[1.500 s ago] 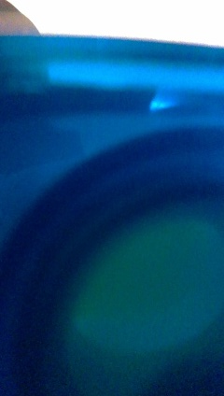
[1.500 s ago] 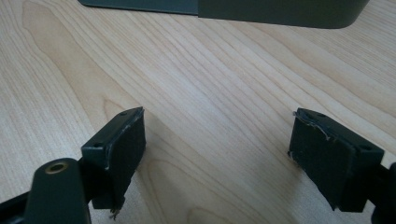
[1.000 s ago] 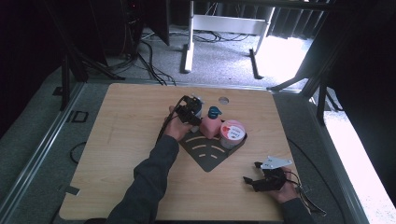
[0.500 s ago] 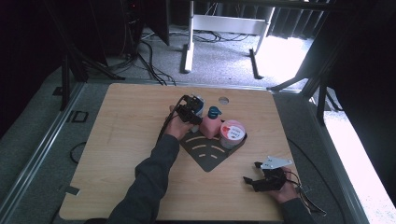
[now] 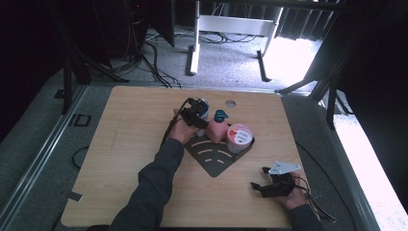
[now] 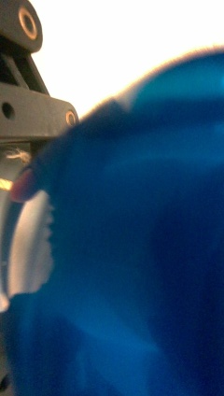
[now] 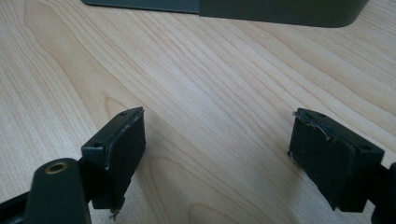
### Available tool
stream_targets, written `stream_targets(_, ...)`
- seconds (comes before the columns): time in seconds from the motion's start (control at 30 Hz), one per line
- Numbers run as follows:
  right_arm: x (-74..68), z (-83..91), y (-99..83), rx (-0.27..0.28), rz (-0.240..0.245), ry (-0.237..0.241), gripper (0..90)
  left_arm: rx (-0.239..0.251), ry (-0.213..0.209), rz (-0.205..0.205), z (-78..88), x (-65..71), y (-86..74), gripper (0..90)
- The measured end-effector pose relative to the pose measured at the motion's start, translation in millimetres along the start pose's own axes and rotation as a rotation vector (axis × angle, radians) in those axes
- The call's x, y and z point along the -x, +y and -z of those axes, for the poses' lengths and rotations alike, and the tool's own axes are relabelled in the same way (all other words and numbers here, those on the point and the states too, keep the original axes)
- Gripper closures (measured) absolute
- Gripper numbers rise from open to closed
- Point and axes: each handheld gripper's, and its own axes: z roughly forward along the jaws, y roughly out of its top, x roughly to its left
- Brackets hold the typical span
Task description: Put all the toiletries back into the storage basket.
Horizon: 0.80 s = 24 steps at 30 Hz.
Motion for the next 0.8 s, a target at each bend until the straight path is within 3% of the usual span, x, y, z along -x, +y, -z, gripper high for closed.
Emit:
stream_targets(0.27, -0.2, -0.1, 0.1, 0.001, -0.003, 0.000, 18.1, 0.018, 0.006, 0.000, 7.1, 0.0, 0.3, 45.9)
stream_targets(0.57, -0.1, 0.0, 0.0, 0.000, 0.000, -0.001, 18.1, 0.009, 0.029, -0.033, 14.1, 5.3, -3.3, 49.3)
stream_targets(0.8, -0.4, 0.4, -0.3, 0.000, 0.000, 0.000, 18.1, 0.026, 0.013, -0.007, 24.3, -0.9, -9.8, 46.5)
